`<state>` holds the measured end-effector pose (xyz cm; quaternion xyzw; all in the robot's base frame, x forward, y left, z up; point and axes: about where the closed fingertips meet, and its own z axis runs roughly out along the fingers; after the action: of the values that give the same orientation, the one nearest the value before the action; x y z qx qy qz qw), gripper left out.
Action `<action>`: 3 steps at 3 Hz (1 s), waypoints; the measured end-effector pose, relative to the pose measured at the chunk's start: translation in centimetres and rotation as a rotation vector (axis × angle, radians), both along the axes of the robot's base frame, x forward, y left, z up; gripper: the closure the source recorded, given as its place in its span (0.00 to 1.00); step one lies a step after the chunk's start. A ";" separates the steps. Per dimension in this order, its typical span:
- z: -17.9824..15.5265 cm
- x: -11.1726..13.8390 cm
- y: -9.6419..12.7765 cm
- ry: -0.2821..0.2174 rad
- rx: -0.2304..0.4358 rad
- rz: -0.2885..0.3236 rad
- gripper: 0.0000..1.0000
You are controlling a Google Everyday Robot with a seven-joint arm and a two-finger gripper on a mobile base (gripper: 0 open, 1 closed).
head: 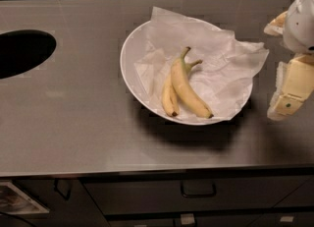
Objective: Pick banana from white bowl
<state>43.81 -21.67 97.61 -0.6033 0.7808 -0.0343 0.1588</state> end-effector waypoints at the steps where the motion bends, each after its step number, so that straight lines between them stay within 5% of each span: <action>1: 0.0 0.0 0.0 0.000 0.000 0.000 0.00; 3: -1.8 1.1 3.9 0.007 0.047 0.002 0.00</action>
Offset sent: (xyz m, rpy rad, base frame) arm 0.0092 0.0270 -0.0239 0.0042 0.0341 -0.0024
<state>44.89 -17.79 95.82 -0.6004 0.7813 -0.0136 0.1700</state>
